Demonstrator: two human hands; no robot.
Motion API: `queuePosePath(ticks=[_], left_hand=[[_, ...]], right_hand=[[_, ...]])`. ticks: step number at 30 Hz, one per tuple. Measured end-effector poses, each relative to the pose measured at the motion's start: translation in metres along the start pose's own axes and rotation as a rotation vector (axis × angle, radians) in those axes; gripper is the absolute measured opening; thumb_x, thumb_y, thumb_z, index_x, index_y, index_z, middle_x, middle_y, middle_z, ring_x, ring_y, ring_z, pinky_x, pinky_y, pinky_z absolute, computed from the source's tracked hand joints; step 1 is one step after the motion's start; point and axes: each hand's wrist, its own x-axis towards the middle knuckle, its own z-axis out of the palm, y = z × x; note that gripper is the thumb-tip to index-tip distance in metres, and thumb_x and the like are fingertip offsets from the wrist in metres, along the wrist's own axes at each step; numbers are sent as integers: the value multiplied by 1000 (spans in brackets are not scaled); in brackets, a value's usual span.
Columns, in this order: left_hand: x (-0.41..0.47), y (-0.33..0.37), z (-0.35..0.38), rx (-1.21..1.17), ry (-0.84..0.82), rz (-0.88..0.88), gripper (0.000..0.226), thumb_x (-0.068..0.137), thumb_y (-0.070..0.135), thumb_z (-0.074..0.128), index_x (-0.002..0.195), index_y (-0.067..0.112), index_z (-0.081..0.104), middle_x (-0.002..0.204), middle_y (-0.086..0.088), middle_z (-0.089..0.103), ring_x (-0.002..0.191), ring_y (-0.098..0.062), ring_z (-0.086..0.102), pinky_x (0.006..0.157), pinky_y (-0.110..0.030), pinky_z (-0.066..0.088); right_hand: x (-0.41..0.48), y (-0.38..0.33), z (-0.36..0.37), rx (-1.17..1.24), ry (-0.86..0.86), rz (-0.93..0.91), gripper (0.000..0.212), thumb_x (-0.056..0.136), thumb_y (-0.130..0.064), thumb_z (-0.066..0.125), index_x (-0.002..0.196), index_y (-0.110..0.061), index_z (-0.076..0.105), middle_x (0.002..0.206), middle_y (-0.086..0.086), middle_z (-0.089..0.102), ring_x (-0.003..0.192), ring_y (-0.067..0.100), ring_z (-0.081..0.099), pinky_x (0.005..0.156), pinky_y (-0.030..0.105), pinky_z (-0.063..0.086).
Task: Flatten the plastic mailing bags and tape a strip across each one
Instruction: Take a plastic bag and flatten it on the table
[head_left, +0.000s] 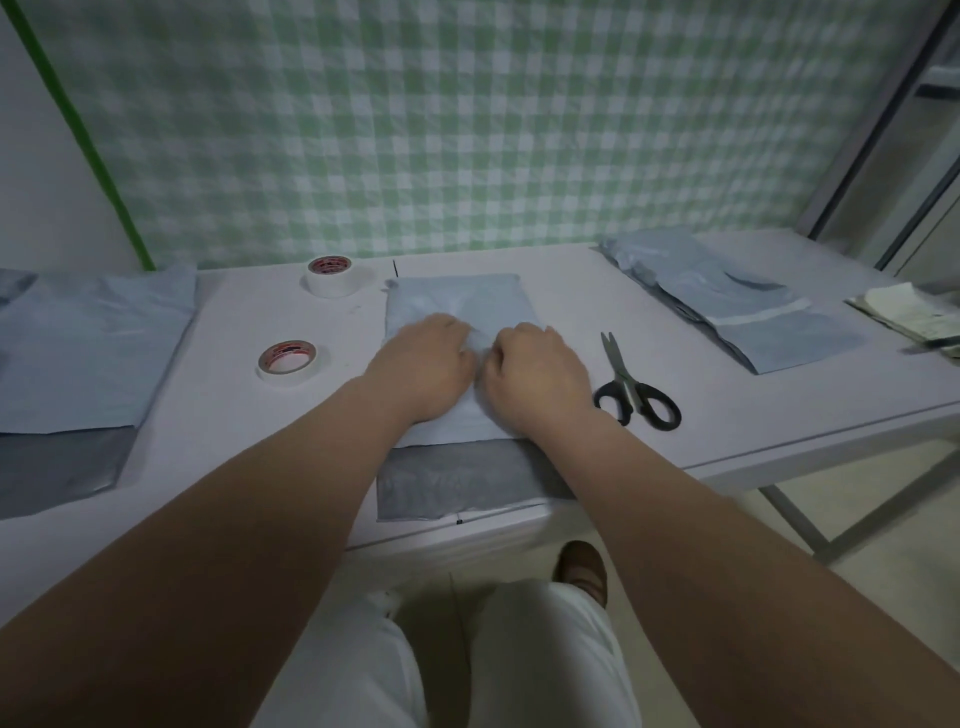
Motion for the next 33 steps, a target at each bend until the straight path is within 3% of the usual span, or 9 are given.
queuePosePath(ticks=[4, 7, 10, 12, 14, 19, 26, 30, 33], left_hand=[[4, -2, 0, 124, -28, 45, 61, 91, 49, 19, 121, 12, 57, 124, -11, 54, 112, -31, 51, 97, -41, 36], [11, -6, -8, 98, -12, 17, 36, 97, 31, 32, 99, 12, 62, 103, -9, 58, 98, -30, 53, 82, -40, 41], [19, -10, -14, 63, 48, 12, 28, 95, 22, 37, 79, 14, 58, 88, -9, 60, 86, -29, 55, 70, -39, 44], [21, -11, -11, 48, 86, 15, 19, 91, 15, 40, 83, 15, 57, 85, -7, 56, 84, -27, 52, 66, -38, 41], [21, -12, -3, 39, 112, 21, 13, 91, 13, 41, 92, 15, 53, 90, -6, 49, 86, -24, 44, 70, -38, 37], [32, -24, 8, 46, 110, 58, 45, 92, 26, 27, 124, 4, 51, 124, -12, 50, 112, -30, 44, 99, -39, 32], [47, -32, 12, 83, 65, 138, 53, 89, 28, 18, 121, 7, 54, 117, -8, 56, 110, -25, 49, 103, -34, 30], [39, -30, 8, 116, 10, 132, 51, 100, 26, 17, 144, 8, 34, 144, -10, 41, 130, -23, 37, 109, -28, 16], [34, -30, 7, 198, -57, 82, 51, 102, 31, 17, 151, 18, 16, 156, -4, 22, 140, -20, 24, 111, -37, 21]], right_hand=[[9, -1, 3, -79, 57, -32, 21, 95, -18, 40, 93, -5, 56, 104, 13, 56, 93, 32, 55, 71, 30, 27], [24, 1, 12, -23, -30, -134, 28, 90, -19, 38, 103, -7, 59, 112, 11, 56, 104, 30, 53, 97, 36, 29], [44, -1, 11, 133, -172, -137, 30, 88, -14, 43, 113, -6, 57, 123, 11, 53, 115, 29, 50, 100, 37, 36], [53, -5, 7, 215, -210, -86, 38, 91, -11, 44, 128, -5, 52, 134, 12, 50, 123, 29, 47, 101, 33, 36], [55, -4, 14, 230, -190, -70, 39, 94, -13, 37, 130, -6, 50, 136, 12, 50, 123, 27, 48, 99, 31, 35], [57, 4, 35, 156, -157, -159, 46, 100, -16, 27, 146, -8, 34, 153, 8, 32, 138, 21, 33, 109, 28, 24], [69, 11, 31, 81, -243, -192, 46, 103, -23, 23, 147, -7, 27, 155, 9, 24, 143, 24, 22, 116, 33, 14], [70, 14, 32, 34, -287, -199, 49, 103, -29, 19, 149, -11, 22, 158, 7, 16, 145, 22, 16, 118, 36, 12], [68, 16, 30, 4, -300, -184, 49, 101, -30, 21, 145, -9, 28, 156, 7, 21, 142, 24, 22, 116, 38, 18]])
